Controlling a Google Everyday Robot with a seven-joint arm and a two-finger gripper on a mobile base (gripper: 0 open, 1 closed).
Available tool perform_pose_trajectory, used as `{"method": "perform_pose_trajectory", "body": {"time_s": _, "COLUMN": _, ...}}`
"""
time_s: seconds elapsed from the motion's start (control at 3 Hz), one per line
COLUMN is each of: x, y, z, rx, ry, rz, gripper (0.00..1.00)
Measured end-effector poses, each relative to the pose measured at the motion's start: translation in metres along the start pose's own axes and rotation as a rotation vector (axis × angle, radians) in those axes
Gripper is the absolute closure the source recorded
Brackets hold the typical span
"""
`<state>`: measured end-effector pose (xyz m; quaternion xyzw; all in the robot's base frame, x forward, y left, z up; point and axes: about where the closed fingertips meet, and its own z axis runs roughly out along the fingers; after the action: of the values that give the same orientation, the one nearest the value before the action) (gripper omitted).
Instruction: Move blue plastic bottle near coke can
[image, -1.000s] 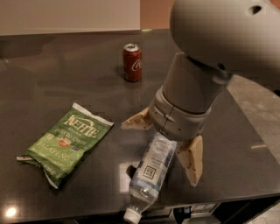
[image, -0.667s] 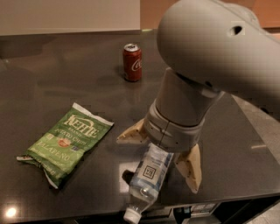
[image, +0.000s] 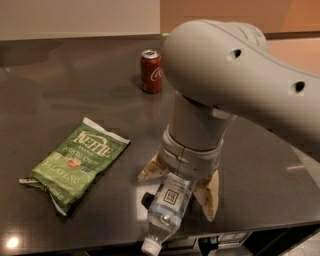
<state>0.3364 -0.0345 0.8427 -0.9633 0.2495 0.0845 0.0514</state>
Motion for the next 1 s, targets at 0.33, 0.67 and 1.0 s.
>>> {"method": "perform_pose_trajectory", "body": {"time_s": 0.33, "x": 0.008, "y": -0.002, "z": 0.004, "rx": -0.028, "ry": 0.006, "rz": 0.021, "gripper": 0.42}}
{"method": "perform_pose_trajectory", "body": {"time_s": 0.67, "x": 0.018, "y": -0.007, "z": -0.002, "rx": -0.037, "ry": 0.016, "rz": 0.066, "gripper": 0.64}}
{"method": "perform_pose_trajectory", "body": {"time_s": 1.0, "x": 0.045, "y": -0.021, "z": -0.023, "rx": -0.029, "ry": 0.016, "rz": 0.178, "gripper": 0.88}}
